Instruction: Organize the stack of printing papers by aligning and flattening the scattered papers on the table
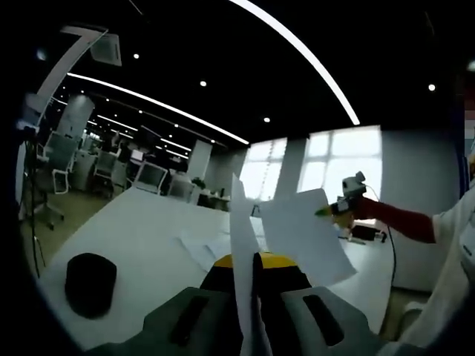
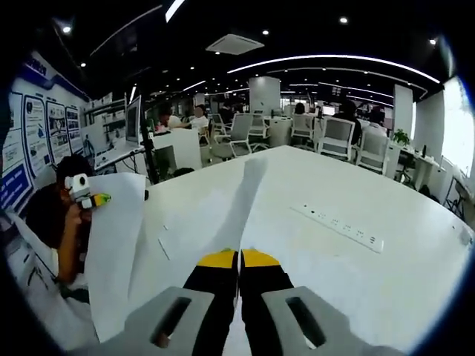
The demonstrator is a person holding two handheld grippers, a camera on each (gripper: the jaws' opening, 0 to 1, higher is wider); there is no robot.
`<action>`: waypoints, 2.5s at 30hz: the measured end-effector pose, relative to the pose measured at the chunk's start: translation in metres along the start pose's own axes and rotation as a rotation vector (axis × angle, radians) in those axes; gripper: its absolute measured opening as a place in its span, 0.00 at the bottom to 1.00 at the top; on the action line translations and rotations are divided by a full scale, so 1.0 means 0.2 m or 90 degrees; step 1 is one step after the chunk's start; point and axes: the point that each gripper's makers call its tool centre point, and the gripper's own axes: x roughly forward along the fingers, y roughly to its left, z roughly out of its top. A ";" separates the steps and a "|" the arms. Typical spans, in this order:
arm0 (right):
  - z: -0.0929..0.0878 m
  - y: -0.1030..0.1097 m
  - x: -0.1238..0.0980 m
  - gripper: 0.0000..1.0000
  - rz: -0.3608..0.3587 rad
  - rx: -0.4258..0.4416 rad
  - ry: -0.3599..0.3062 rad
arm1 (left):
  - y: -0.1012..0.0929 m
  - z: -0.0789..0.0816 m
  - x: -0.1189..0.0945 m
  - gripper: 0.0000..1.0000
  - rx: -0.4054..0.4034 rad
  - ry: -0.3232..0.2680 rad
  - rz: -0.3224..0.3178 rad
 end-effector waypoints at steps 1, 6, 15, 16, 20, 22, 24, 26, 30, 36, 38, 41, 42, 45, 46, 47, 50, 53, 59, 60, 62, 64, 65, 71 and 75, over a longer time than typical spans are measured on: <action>0.00 0.00 0.00 0.00 0.002 -0.001 0.002 | 0.00 0.00 0.00 0.06 0.001 0.000 -0.001; 0.00 0.00 -0.02 0.00 0.003 -0.005 0.004 | 0.00 0.00 0.00 0.06 0.002 0.001 -0.001; 0.02 -0.06 -0.05 0.00 -0.008 0.004 -0.003 | -0.02 0.00 0.01 0.06 0.005 -0.001 -0.009; 0.02 -0.06 -0.05 0.00 -0.009 0.005 -0.004 | -0.02 0.00 0.01 0.06 0.006 -0.001 -0.010; 0.00 -0.05 -0.07 0.00 -0.012 0.002 0.001 | -0.02 0.00 0.03 0.06 0.000 0.000 -0.012; 0.00 -0.05 -0.08 0.00 -0.013 0.006 0.002 | -0.04 0.00 0.04 0.06 0.004 0.001 -0.017; -0.01 -0.02 -0.09 0.00 -0.013 0.005 0.001 | -0.06 0.00 0.04 0.06 0.005 0.003 -0.023; -0.02 -0.02 -0.09 0.00 -0.014 0.004 0.005 | -0.06 -0.01 0.04 0.06 0.005 0.006 -0.022; -0.01 -0.03 -0.11 0.00 -0.013 0.013 -0.005 | -0.06 -0.01 0.04 0.06 0.005 0.005 -0.017; -0.03 -0.02 -0.11 0.00 -0.008 0.004 -0.001 | -0.07 -0.03 0.05 0.06 0.007 0.012 -0.024; -0.03 -0.01 -0.11 0.00 -0.003 0.007 -0.002 | -0.07 -0.04 0.04 0.06 0.004 0.016 -0.025; -0.01 -0.01 -0.11 0.00 -0.004 0.002 0.000 | -0.04 -0.04 0.05 0.06 -0.007 0.013 -0.023; -0.01 0.00 -0.11 0.00 -0.002 0.001 0.002 | -0.03 -0.05 0.05 0.06 -0.008 0.014 -0.023; -0.01 0.05 -0.11 0.00 0.005 -0.001 0.006 | -0.03 -0.06 0.06 0.06 -0.009 0.019 -0.023; -0.01 0.06 -0.11 0.00 0.006 -0.003 0.006 | -0.03 -0.06 0.06 0.06 -0.009 0.019 -0.023; 0.00 0.07 -0.11 0.00 0.009 -0.002 0.005 | -0.03 -0.06 0.06 0.06 -0.010 0.020 -0.023; 0.02 0.05 -0.12 0.00 0.012 0.000 0.002 | -0.02 -0.06 0.06 0.06 -0.013 0.017 -0.023; 0.04 0.04 -0.14 0.00 0.013 -0.001 -0.002 | -0.03 -0.06 0.06 0.06 -0.013 0.018 -0.022; 0.07 0.00 -0.20 0.00 0.012 -0.002 -0.005 | -0.04 -0.08 0.07 0.06 -0.010 0.026 -0.020; 0.07 -0.01 -0.20 0.00 0.009 -0.004 -0.003 | -0.03 -0.08 0.07 0.06 -0.009 0.026 -0.020; 0.06 -0.02 -0.22 0.00 0.008 -0.004 -0.001 | -0.04 -0.08 0.07 0.06 -0.009 0.028 -0.020; 0.06 -0.02 -0.23 0.00 0.008 -0.004 0.001 | -0.03 -0.09 0.08 0.06 -0.009 0.029 -0.020; 0.07 -0.03 -0.24 0.00 0.008 -0.007 0.000 | -0.03 -0.09 0.08 0.06 -0.009 0.030 -0.020; 0.08 -0.04 -0.27 0.00 0.016 -0.004 0.000 | -0.02 -0.11 0.09 0.06 -0.011 0.036 -0.019; 0.12 -0.03 -0.30 0.00 0.028 0.004 -0.008 | -0.01 -0.12 0.09 0.06 -0.013 0.039 -0.015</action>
